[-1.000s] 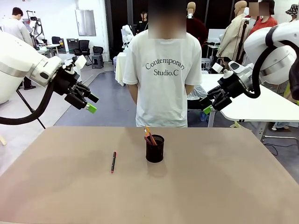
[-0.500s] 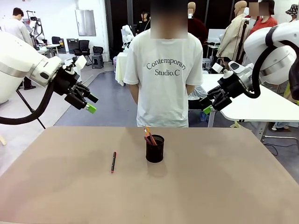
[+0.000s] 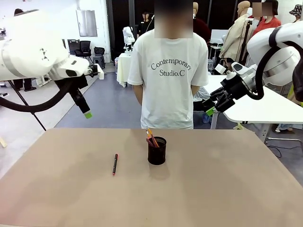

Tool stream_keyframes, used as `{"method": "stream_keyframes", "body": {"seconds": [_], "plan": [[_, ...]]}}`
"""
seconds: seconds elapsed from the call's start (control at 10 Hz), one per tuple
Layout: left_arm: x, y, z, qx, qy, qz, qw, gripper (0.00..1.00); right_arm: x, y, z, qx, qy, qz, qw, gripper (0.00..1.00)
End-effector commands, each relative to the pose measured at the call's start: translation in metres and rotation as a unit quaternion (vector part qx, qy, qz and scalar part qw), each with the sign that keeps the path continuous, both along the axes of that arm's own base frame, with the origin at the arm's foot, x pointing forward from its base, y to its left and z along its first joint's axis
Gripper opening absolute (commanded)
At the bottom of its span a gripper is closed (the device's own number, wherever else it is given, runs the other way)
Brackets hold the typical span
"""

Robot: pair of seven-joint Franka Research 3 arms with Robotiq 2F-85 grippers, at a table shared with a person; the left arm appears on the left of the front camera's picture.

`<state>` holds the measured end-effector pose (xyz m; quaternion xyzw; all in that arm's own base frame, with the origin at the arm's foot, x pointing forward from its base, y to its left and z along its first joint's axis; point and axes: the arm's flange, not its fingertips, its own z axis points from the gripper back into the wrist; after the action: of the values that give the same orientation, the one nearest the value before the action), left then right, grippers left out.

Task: Place the pens into the pen holder.
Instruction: Pick up a writing instrument from the table and place it into the Pen holder.

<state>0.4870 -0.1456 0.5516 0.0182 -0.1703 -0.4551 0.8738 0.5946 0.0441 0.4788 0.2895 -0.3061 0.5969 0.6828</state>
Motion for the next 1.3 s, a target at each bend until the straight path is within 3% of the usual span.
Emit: {"method": "stream_keyframes", "body": {"seconds": [0.0,0.2,0.3,0.8,0.9,1.1,1.2], "plan": [[0.022,-0.017,-0.009,-0.023,0.025,0.123,0.992,1.00,-0.002,0.002,0.001,-0.006,-0.004,-0.002,1.000,1.00],[0.030,-0.029,-0.033,-0.073,0.053,0.095,0.991,1.00,-0.002,0.002,0.001,-0.006,-0.004,-0.002,1.000,1.00],[0.014,-0.012,-0.022,-0.011,0.028,0.106,0.994,1.00,-0.002,0.002,0.001,-0.006,-0.004,-0.002,1.000,1.00],[0.019,-0.016,-0.021,-0.021,0.032,0.110,0.993,1.00,-0.002,0.002,0.001,-0.006,-0.004,-0.002,1.000,1.00],[0.037,-0.027,-0.030,-0.001,0.036,0.240,0.970,1.00,-0.002,0.002,0.001,-0.006,-0.004,-0.002,1.000,1.00],[0.056,-0.050,-0.050,-0.015,0.038,0.343,0.939,1.00,-0.002,0.002,0.001,-0.006,-0.004,-0.002,1.000,1.00],[0.063,-0.058,-0.056,-0.026,0.043,0.408,0.912,1.00,-0.002,0.002,0.001,-0.006,-0.004,-0.002,1.000,1.00]]}}
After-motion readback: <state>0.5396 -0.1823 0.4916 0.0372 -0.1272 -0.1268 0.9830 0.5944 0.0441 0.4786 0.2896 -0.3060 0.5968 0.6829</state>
